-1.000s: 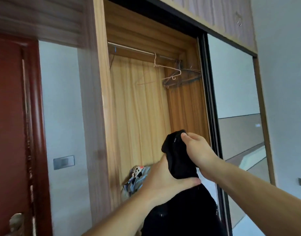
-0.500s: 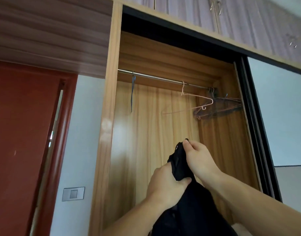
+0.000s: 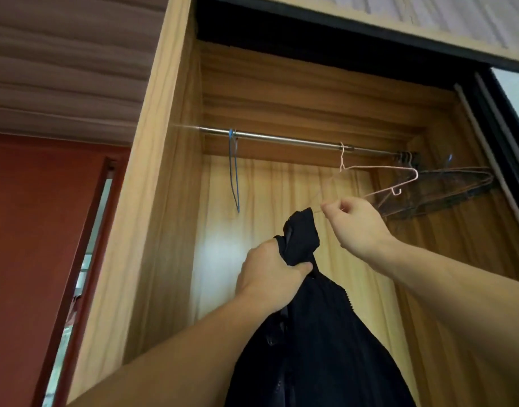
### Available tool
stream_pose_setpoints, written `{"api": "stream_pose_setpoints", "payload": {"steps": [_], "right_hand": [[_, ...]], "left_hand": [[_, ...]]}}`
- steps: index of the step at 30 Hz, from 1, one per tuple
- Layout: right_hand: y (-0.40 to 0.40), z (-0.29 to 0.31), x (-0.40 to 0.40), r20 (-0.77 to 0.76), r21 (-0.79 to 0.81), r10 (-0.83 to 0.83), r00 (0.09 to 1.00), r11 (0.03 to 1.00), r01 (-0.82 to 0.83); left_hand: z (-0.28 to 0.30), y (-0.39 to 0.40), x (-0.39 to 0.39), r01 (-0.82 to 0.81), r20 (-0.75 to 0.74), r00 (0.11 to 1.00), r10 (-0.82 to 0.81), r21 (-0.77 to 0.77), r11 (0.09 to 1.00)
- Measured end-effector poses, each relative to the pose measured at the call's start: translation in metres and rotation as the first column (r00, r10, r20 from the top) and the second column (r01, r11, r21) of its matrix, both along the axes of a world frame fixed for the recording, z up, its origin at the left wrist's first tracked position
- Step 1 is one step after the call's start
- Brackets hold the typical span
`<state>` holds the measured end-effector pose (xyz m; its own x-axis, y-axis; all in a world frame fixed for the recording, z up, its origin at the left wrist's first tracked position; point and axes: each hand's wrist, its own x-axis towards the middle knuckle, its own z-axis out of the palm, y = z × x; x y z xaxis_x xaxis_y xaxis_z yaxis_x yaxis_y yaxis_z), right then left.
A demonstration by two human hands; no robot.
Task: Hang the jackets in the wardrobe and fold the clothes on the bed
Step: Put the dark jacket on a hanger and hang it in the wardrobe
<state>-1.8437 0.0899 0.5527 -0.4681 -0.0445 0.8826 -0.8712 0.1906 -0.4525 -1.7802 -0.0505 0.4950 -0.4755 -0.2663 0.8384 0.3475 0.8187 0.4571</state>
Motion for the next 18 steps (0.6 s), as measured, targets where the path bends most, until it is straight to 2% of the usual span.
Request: {"api": "stream_pose_setpoints", "payload": {"steps": [3,6,9,11,12,13,15,16,18], "right_hand": [[-0.003,0.011,-0.045,-0.070,0.032,-0.050,0.996,0.998,0.052],[0.020,0.032,-0.099,-0.188,0.066,-0.191,0.963,0.976,0.207],[0.059,0.065,-0.150,-0.316,0.039,-0.359,0.878,0.920,0.390],[0.083,0.087,-0.181,-0.411,0.001,-0.486,0.771,0.846,0.534],[0.092,0.097,-0.196,-0.485,-0.009,-0.568,0.665,0.764,0.645],[0.099,0.106,-0.209,-0.560,-0.009,-0.638,0.529,0.643,0.766],[0.108,0.120,-0.230,-0.683,0.010,-0.671,0.290,0.388,0.921],[0.109,0.126,-0.237,-0.718,0.031,-0.660,0.222,0.289,0.957],[0.108,0.136,-0.252,-0.735,0.084,-0.659,0.163,0.151,0.985]], "left_hand": [[0.009,-0.007,-0.023,-0.067,-0.041,0.997,0.066,-0.022,0.997],[0.020,-0.001,-0.054,-0.132,-0.082,0.988,0.127,-0.053,0.990],[0.035,0.014,-0.091,-0.200,-0.091,0.977,0.191,-0.093,0.975],[0.046,0.023,-0.118,-0.235,-0.088,0.970,0.226,-0.109,0.966],[0.051,0.026,-0.130,-0.254,-0.087,0.966,0.245,-0.117,0.960],[0.055,0.029,-0.142,-0.272,-0.087,0.961,0.263,-0.121,0.955],[0.064,0.033,-0.163,-0.304,-0.090,0.952,0.294,-0.123,0.945],[0.068,0.035,-0.172,-0.319,-0.093,0.946,0.310,-0.125,0.939],[0.075,0.040,-0.190,-0.344,-0.098,0.938,0.334,-0.125,0.931]]}}
